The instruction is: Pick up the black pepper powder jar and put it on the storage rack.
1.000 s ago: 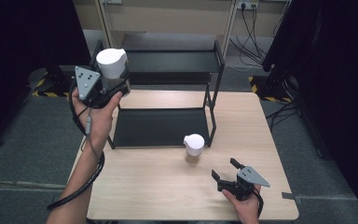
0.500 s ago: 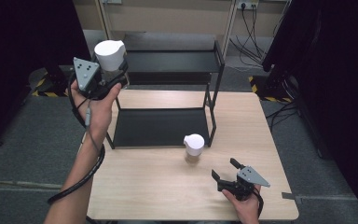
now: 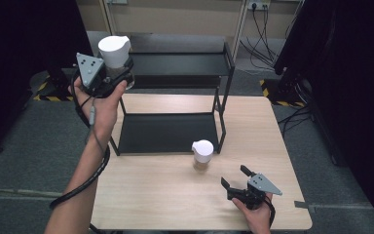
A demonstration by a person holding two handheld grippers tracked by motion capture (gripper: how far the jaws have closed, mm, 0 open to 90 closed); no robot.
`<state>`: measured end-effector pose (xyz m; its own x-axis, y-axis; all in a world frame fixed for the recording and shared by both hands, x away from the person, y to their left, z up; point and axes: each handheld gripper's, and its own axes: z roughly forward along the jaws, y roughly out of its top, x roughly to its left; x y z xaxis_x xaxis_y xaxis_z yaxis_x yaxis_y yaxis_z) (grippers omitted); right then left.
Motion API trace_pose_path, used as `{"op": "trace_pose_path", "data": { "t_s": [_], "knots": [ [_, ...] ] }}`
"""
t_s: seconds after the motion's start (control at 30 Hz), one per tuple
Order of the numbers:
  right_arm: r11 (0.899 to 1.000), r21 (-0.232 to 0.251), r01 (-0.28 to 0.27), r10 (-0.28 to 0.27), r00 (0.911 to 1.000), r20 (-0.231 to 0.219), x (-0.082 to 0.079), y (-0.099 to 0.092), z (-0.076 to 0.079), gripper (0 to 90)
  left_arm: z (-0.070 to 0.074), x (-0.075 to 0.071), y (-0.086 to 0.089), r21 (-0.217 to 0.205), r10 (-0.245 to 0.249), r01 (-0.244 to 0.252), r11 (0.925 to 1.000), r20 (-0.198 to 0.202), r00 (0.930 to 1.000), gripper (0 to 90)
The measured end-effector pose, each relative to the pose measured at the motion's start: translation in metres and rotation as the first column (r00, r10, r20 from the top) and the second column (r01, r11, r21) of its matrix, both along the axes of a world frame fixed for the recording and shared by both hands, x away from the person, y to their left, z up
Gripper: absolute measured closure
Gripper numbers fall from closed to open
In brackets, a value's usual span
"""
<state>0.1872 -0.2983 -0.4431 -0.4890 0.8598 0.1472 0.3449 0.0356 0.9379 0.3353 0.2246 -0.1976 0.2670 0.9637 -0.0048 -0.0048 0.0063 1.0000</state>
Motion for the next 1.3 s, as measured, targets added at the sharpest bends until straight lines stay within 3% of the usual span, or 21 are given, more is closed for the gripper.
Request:
{"op": "trace_pose_path", "data": {
  "t_s": [0.67, 1.3],
  "knots": [
    [1.0, 0.001, -0.001, 0.001, 1.0, 0.0, 0.001, -0.001, 0.0, 7.7, 0.011, 0.024, 0.0, -0.002, 0.039, -0.039, 0.9992, -0.017, 0.9991, 30.4],
    [1.0, 0.006, -0.003, 0.003, 1.0, -0.006, 0.001, -0.002, 0.0, 7.7, 0.016, 0.056, -0.008, 0.04, 0.079, -0.078, 0.9961, -0.026, 0.9965, 30.4]
  ]
}}
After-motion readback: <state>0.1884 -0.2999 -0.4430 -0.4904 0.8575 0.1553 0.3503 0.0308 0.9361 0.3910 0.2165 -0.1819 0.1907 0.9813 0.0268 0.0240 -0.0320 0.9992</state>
